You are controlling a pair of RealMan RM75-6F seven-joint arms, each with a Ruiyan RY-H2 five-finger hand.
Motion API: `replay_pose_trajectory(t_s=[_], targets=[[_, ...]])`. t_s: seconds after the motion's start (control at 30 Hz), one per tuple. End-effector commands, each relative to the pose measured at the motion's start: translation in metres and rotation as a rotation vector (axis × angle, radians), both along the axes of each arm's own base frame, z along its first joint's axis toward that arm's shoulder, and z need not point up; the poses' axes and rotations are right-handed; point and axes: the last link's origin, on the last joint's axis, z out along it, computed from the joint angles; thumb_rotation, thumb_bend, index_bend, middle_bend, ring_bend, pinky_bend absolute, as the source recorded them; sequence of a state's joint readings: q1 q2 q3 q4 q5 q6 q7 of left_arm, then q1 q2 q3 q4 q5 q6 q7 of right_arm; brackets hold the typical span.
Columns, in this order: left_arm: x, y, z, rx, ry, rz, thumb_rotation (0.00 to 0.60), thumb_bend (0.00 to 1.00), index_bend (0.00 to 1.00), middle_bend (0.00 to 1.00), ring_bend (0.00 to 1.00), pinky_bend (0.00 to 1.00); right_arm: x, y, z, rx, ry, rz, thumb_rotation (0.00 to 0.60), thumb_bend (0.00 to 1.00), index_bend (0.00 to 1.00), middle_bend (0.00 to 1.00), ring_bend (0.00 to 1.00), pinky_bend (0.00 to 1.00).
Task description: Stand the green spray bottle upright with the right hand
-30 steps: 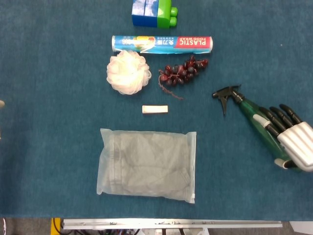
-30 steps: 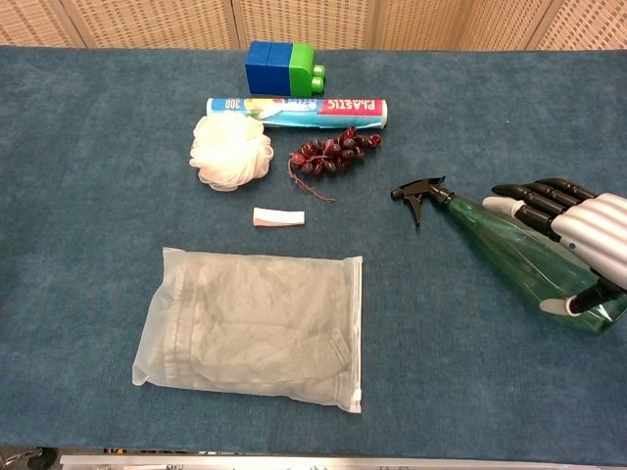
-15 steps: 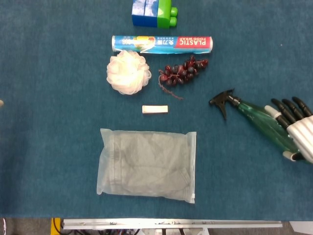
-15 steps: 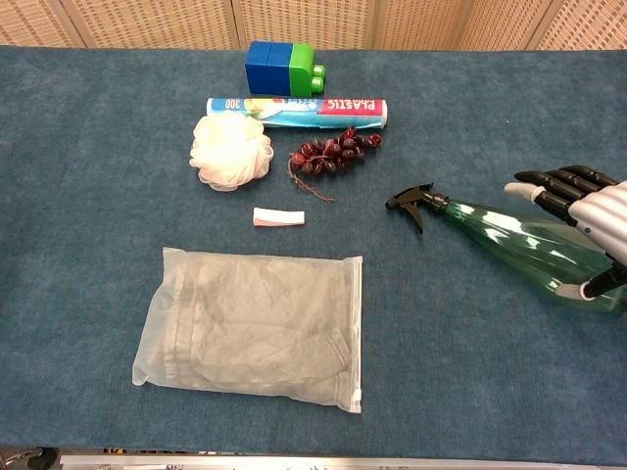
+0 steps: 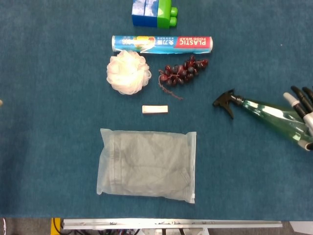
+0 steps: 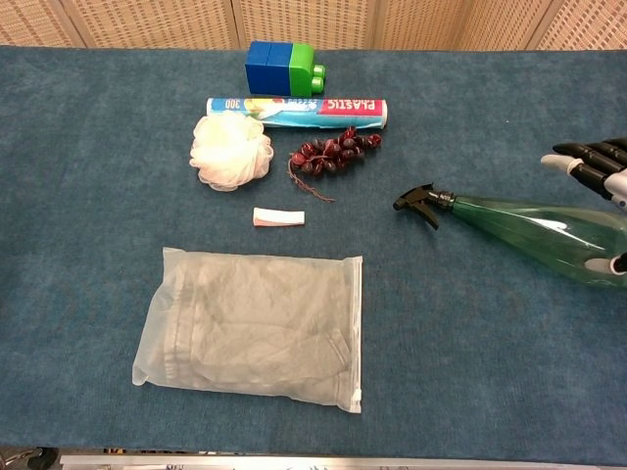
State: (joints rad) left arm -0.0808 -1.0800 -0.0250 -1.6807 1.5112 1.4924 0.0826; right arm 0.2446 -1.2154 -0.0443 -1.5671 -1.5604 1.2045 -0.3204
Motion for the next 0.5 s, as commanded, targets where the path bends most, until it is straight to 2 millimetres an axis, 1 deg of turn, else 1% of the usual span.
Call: replay_pose_trajectory(t_s=[0.03, 0.3, 0.5], targets=[[0.000, 0.000, 0.000, 0.000, 0.000, 0.000, 0.600, 0.60, 0.31, 0.57, 0.54, 0.96, -0.002, -0.001, 0.002, -0.011, 0.008, -0.002, 0.600, 0.00, 0.00, 0.00, 0.00, 0.02], [0.000, 0.000, 0.000, 0.000, 0.001, 0.001, 0.600, 0.60, 0.31, 0.57, 0.54, 0.96, -0.004, -0.005, 0.015, -0.054, 0.031, -0.005, 0.600, 0.00, 0.00, 0.00, 0.00, 0.02], [0.000, 0.000, 0.000, 0.000, 0.001, 0.001, 0.600, 0.60, 0.31, 0.57, 0.54, 0.96, -0.003, -0.005, 0.020, -0.069, 0.033, -0.003, 0.600, 0.00, 0.00, 0.00, 0.00, 0.02]])
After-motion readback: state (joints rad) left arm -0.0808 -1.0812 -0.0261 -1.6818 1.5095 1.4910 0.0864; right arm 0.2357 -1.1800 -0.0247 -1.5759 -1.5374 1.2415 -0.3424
